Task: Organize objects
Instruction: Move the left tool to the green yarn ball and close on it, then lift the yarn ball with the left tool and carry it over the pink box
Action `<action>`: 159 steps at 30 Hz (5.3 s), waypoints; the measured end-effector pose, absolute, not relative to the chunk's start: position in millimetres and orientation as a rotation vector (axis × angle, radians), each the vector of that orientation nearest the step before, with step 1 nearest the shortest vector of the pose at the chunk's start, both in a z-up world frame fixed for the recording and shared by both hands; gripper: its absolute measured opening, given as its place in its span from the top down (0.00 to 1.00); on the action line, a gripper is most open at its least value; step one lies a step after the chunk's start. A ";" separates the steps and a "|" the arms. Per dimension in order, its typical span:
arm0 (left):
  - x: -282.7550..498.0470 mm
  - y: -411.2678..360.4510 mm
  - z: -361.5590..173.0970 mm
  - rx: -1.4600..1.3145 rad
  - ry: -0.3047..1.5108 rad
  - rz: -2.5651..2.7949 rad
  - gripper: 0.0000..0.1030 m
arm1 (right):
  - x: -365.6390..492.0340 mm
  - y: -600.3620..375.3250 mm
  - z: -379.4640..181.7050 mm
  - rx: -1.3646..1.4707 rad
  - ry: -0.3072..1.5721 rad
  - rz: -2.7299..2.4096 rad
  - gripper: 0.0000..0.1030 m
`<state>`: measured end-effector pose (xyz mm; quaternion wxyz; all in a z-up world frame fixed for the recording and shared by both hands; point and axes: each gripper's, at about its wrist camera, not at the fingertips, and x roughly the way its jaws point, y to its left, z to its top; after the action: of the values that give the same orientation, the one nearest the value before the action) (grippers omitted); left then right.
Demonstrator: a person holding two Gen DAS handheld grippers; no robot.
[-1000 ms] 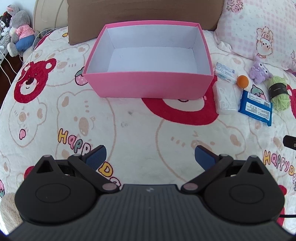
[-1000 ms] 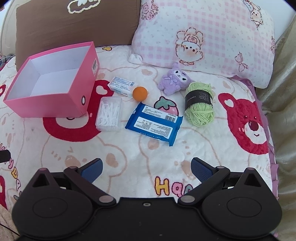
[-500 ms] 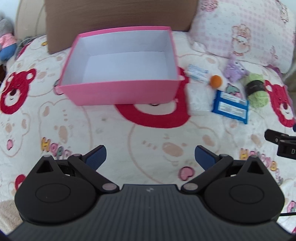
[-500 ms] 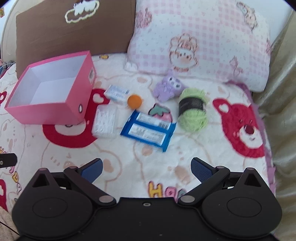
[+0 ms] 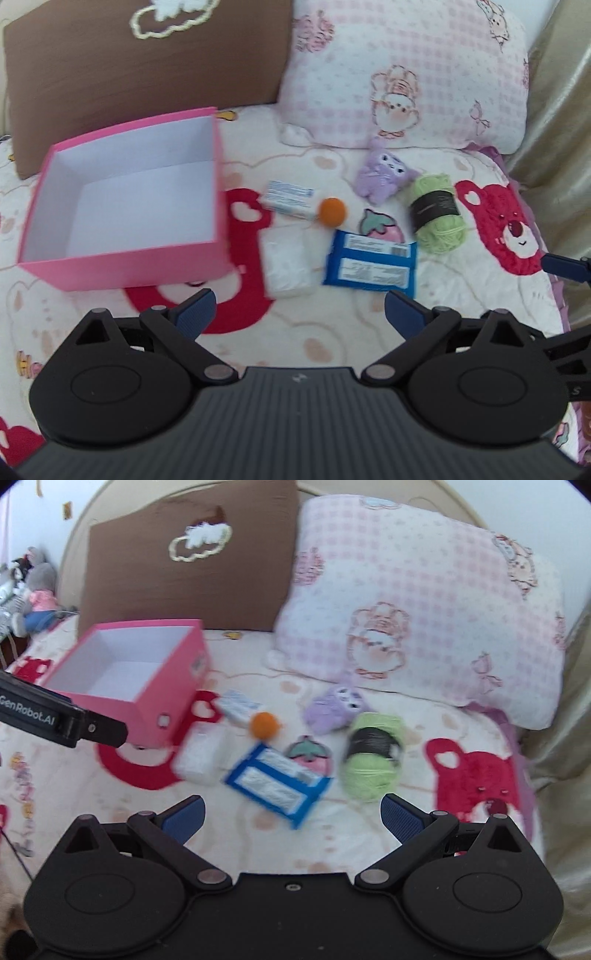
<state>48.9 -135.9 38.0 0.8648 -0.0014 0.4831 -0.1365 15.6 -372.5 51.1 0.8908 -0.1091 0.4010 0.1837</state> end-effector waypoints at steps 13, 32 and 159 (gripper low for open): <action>94.3 -207.5 1.9 -0.105 1.082 -0.409 0.20 | 62.0 -414.3 13.3 -0.107 0.827 0.430 0.04; 170.7 -268.6 -61.7 -0.186 1.121 -0.447 0.33 | 124.7 -429.2 -56.9 -0.099 0.736 0.456 0.14; 56.6 60.3 58.0 -0.544 1.121 -0.451 0.45 | 13.1 -152.9 103.7 -0.107 1.009 0.872 0.38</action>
<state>56.6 60.3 58.0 0.7884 -0.2527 0.5203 -0.2093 13.1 -152.9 103.7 0.7844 -0.0497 0.4678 0.4043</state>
